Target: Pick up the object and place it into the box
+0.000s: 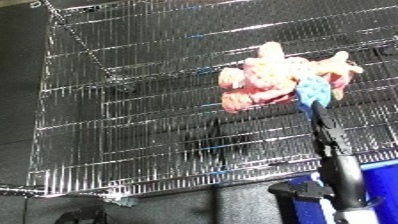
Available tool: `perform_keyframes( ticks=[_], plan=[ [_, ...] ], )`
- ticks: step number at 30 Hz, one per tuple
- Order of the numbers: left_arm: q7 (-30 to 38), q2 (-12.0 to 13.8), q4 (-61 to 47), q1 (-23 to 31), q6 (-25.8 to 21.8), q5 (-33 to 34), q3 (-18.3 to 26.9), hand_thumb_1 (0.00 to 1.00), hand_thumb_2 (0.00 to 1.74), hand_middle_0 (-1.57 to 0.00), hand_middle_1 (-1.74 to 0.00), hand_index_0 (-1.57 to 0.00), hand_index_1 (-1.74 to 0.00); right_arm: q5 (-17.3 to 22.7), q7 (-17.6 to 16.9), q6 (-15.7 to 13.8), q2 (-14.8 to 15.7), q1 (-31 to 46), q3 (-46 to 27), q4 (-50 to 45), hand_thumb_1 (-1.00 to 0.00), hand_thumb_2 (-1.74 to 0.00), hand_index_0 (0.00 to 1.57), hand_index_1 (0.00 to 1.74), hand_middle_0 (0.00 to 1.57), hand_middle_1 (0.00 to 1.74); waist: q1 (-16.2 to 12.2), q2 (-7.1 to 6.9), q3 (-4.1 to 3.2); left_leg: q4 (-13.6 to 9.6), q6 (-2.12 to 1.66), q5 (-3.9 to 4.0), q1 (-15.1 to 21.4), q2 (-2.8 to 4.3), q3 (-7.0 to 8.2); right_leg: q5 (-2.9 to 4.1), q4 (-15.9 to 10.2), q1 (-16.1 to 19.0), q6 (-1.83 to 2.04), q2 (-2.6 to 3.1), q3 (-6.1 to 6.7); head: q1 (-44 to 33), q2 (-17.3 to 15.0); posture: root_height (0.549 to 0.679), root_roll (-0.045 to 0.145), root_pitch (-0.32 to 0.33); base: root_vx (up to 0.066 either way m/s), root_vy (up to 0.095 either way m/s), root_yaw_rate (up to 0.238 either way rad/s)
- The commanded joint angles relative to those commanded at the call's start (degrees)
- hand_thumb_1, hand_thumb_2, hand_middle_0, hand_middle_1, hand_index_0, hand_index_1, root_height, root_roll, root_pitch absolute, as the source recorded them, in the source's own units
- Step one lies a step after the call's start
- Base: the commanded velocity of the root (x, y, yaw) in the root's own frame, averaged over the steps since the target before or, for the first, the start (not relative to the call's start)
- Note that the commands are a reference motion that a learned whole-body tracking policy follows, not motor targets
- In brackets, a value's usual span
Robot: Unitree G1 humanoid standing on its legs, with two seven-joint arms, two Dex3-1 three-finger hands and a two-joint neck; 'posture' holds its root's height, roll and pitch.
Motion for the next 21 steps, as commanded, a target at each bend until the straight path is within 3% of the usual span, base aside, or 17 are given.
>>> perform_keyframes(
  ticks=[2,13,21],
  plan=[
    [-0.1,0.4,0.0,0.3,-0.1,-0.3,-0.1,1.0,1.74,-1.57,-1.74,-1.57,-1.74,-0.8,-0.1,0.4,-1.6,-1.5,0.5,-0.1,0.0,0.0,0.0,0.0,0.0,0.0,0.2,-0.1,0.0,-0.1,-0.01,0.11,-0.2,-0.05,-0.08,0.06,0.1,-0.3,-0.02,-0.05,-0.03,0.8,2.0,0.654,0.051,0.003,0.028,0.006,0.034],
    [-0.7,3.1,-1.1,3.0,-1.3,-1.3,-1.3,1.0,1.74,-1.57,-1.74,-1.57,-1.74,-8.3,-2.2,3.2,-15.9,-16.9,6.2,5.9,0.0,0.0,0.0,0.0,0.0,0.0,2.3,0.29,0.0,1.0,-0.04,-0.28,-2.2,-0.3,-0.6,0.12,0.8,-2.1,-0.23,-0.23,-0.13,7.0,4.8,0.653,0.047,0.03,0.037,0.006,0.014],
    [-0.5,4.9,-1.5,3.8,-3.4,-2.2,-4.4,1.0,1.74,-1.57,-1.74,-1.57,-1.74,-14.7,-4.4,5.7,-21.7,-29.4,13.5,16.6,0.0,0.0,0.0,0.0,0.0,0.0,4.7,0.57,0.0,3.2,-0.1,-1.06,-4.6,-0.54,-1.19,0.39,1.6,-3.8,-0.34,-0.38,-0.12,10.5,3.8,0.651,0.041,0.051,0.041,0.023,-0.015]
  ],
)
